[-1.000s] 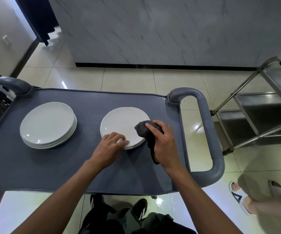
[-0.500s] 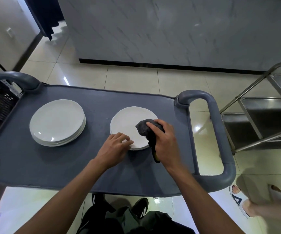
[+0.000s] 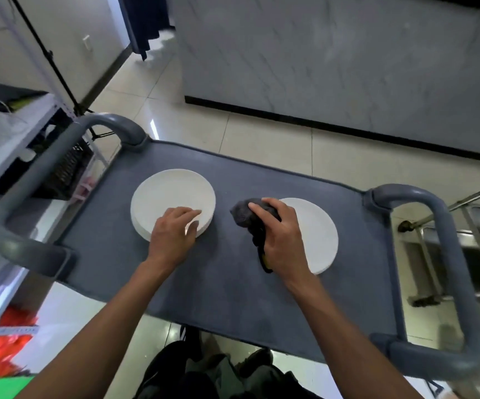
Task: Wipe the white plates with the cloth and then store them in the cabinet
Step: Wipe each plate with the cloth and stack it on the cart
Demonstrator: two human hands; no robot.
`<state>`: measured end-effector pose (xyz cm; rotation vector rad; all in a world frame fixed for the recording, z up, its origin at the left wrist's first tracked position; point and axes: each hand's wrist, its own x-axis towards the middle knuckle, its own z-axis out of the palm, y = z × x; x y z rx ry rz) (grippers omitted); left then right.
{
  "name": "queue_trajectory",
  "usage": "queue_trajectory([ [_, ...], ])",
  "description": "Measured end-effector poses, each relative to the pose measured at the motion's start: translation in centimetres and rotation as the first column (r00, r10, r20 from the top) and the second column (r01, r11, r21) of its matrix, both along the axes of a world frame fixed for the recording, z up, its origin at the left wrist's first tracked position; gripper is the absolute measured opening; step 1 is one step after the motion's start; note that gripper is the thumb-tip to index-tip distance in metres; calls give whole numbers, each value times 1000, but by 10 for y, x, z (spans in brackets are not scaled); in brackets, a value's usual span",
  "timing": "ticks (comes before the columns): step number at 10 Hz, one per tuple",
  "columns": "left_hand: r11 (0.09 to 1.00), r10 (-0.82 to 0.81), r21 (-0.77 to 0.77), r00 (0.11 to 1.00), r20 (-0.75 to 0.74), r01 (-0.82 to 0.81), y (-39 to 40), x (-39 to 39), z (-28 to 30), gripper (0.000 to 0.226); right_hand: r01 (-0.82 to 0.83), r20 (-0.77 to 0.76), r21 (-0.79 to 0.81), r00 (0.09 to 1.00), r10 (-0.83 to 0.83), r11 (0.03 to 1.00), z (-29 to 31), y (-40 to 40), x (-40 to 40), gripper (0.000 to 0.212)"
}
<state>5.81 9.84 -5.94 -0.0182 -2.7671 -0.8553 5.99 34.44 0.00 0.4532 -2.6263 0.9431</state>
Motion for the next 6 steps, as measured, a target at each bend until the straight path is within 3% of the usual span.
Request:
queue_trajectory([
  [2,935,320,104,932,171,-340,-84,-11,-7,31,-100,-1,18,995,100,995,-4,-80,-27,52],
  [3,911,350,126,899,265,-392,-112,-18,-10,33,-100,129,-22,986,102,995,-10,-116,-45,53],
  [4,896,353,156,879,319,-417,-125,-24,-13,25,-160,128,16,979,157,987,-17,-139,-55,60],
  [6,857,381,199,844,378,-476,-127,-34,-16,32,-189,210,82,963,169,978,-25,-182,-75,63],
])
